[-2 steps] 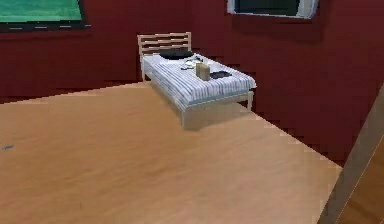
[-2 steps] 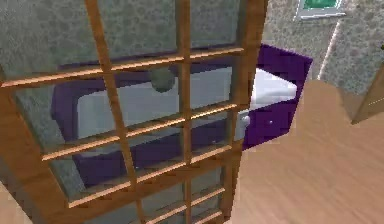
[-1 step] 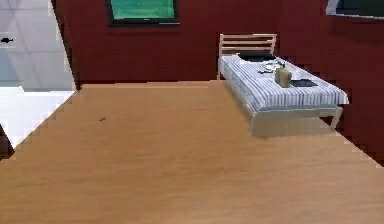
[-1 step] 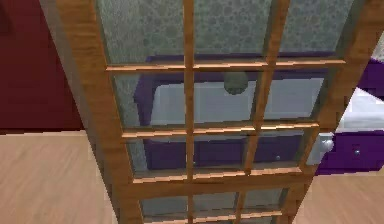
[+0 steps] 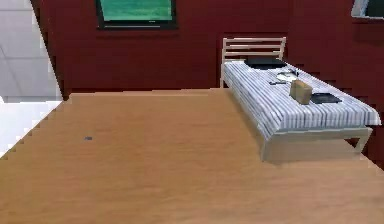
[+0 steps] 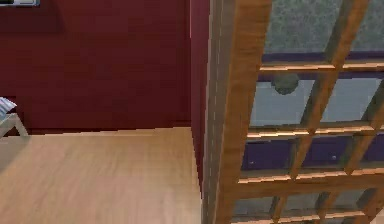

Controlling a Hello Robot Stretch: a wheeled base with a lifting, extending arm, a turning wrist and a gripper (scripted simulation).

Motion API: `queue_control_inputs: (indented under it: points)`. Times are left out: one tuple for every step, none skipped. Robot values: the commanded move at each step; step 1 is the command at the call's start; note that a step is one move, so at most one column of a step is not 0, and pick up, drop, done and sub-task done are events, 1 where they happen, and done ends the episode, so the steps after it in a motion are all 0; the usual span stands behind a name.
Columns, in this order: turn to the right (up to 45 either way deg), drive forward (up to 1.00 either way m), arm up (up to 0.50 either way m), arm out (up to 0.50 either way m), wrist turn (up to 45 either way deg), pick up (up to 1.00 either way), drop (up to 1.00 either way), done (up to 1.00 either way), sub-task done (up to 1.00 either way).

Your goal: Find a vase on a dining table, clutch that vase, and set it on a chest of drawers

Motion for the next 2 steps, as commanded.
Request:
queue_control_inputs:
  points:
    - [-21.0,0.0,0.0,0.0,0.0,0.0,0.0,0.0,0.0]
    - [-3.0,0.0,0.0,0.0,0.0,0.0,0.0,0.0,0.0]
